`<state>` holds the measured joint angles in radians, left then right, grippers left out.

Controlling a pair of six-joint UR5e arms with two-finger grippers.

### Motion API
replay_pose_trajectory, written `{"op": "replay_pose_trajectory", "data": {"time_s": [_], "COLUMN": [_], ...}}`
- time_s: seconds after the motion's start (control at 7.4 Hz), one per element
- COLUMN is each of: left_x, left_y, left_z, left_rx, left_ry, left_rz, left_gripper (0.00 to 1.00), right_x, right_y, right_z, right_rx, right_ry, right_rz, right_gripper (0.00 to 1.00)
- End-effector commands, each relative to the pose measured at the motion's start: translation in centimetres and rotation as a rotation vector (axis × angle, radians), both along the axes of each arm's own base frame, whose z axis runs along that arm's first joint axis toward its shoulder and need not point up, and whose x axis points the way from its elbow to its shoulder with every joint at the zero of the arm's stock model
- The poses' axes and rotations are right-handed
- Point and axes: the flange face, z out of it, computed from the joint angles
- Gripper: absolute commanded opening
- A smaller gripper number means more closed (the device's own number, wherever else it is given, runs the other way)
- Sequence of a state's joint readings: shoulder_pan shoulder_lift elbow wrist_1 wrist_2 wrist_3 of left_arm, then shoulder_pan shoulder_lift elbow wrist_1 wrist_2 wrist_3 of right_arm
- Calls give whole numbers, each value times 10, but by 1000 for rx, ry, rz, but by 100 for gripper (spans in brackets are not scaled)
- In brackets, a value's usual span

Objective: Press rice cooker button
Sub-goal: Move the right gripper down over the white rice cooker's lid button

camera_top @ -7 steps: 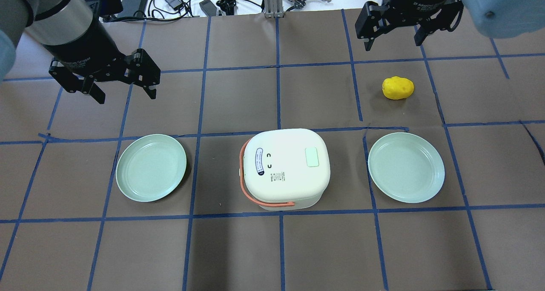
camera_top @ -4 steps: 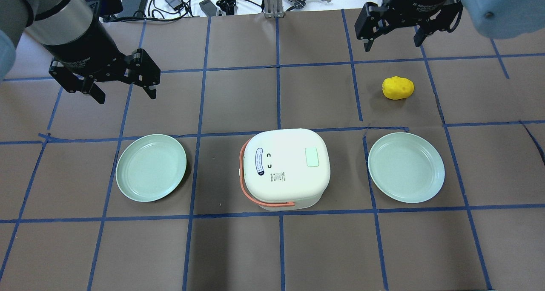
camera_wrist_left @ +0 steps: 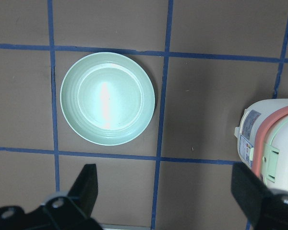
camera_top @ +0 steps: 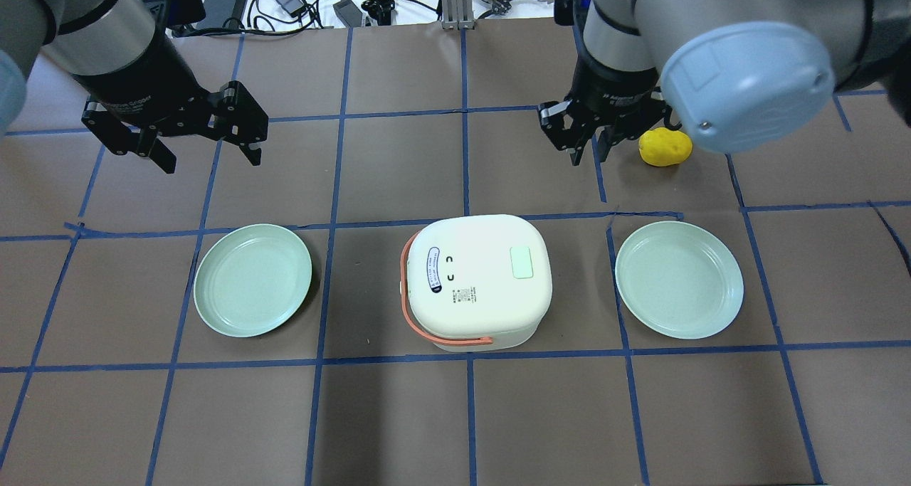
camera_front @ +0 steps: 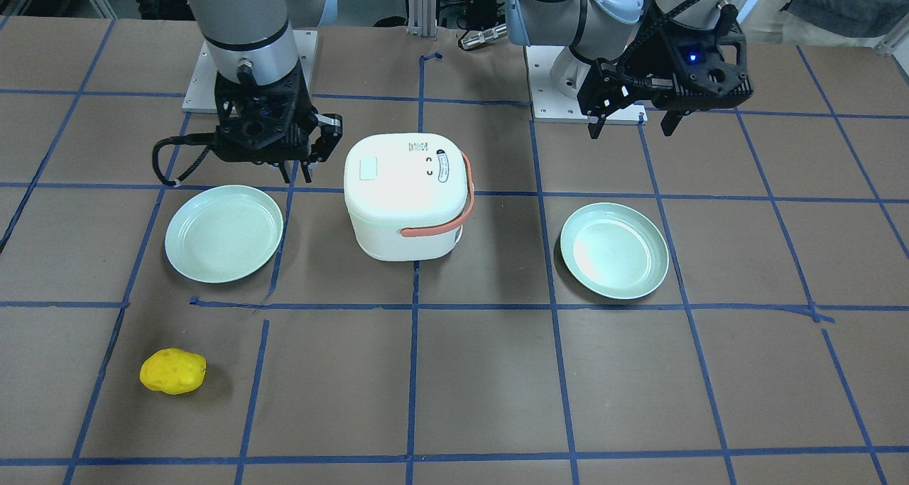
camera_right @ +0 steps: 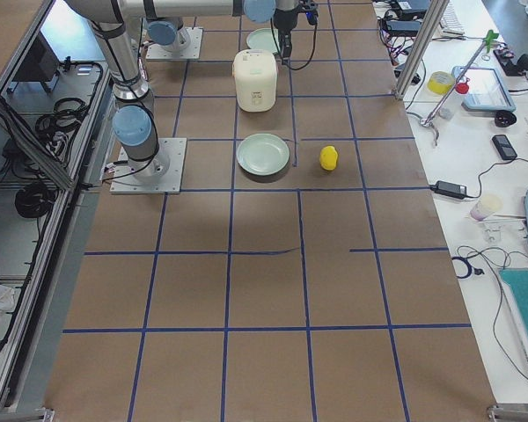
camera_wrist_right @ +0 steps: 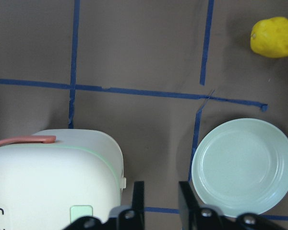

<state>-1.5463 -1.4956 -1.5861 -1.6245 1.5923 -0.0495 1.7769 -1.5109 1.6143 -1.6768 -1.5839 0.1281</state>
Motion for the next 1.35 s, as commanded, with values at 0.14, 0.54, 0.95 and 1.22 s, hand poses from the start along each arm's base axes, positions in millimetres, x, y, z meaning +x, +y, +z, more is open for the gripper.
{"op": "replay_pose_trajectory", "data": {"time_s": [0.14,0.54,0.95,1.22], "left_x": [0,0,0,0], "left_y": [0,0,0,0], "left_z": [0,0,0,0], "left_rx": [0,0,0,0], "left_ry": [0,0,0,0], "left_rz": [0,0,0,1], "left_gripper": [100,100,100,100], "right_x": [35,51,59,60], "right_y": [30,56,65,61], "right_z": [-36,-86,-94,-88], "right_rx": [71,73,92,80], "right_ry": [12,16,1,-1], "right_rz": [-66,-39,-21,-19], "right_gripper": [0,0,0,0]}}
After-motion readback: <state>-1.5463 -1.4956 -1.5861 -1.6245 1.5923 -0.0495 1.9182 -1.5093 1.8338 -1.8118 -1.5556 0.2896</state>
